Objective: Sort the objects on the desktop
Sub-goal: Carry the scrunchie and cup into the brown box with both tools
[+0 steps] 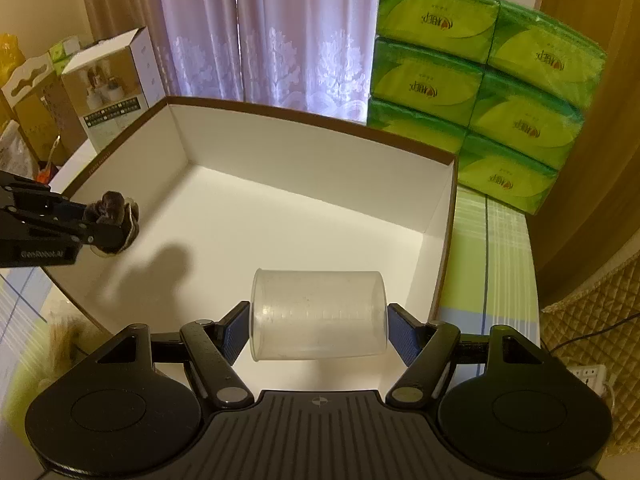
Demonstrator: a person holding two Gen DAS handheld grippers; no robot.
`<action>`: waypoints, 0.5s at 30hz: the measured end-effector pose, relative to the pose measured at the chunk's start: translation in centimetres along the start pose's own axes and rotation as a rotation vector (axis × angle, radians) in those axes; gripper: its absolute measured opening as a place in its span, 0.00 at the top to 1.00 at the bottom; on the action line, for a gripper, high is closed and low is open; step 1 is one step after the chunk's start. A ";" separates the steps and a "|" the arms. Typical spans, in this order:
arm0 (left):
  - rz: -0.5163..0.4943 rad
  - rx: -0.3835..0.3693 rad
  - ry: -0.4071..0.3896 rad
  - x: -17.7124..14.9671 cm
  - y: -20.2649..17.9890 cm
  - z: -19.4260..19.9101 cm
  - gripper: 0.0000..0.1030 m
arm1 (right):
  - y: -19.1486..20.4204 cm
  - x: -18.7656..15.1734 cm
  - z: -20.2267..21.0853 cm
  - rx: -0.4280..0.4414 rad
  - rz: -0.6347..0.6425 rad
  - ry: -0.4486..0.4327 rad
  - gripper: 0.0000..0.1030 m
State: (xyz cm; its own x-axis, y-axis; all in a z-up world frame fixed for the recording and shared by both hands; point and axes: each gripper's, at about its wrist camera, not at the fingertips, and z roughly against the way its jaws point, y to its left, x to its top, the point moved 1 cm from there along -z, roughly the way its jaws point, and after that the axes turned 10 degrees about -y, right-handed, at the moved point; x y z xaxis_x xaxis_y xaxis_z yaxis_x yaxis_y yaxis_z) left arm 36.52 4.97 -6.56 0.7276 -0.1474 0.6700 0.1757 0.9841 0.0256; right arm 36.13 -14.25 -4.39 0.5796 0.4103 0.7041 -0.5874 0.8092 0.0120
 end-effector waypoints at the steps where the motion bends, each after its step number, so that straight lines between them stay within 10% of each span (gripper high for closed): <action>1: -0.007 0.006 0.015 -0.1 -0.1 -0.4 0.75 | 0.0 0.1 -0.1 0.000 0.004 0.003 0.33; 15: -0.043 0.003 0.046 -0.1 -0.5 -1.0 0.57 | 0.1 0.3 -1.3 -0.002 0.043 0.039 0.33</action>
State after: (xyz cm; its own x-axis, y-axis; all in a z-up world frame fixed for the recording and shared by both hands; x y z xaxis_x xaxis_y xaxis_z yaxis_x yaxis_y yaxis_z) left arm 37.03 4.39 -7.35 0.7494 -0.1938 0.6331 0.2056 0.9771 0.0558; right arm 36.96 -13.50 -5.07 0.5754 0.4613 0.6754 -0.6116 0.7909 -0.0191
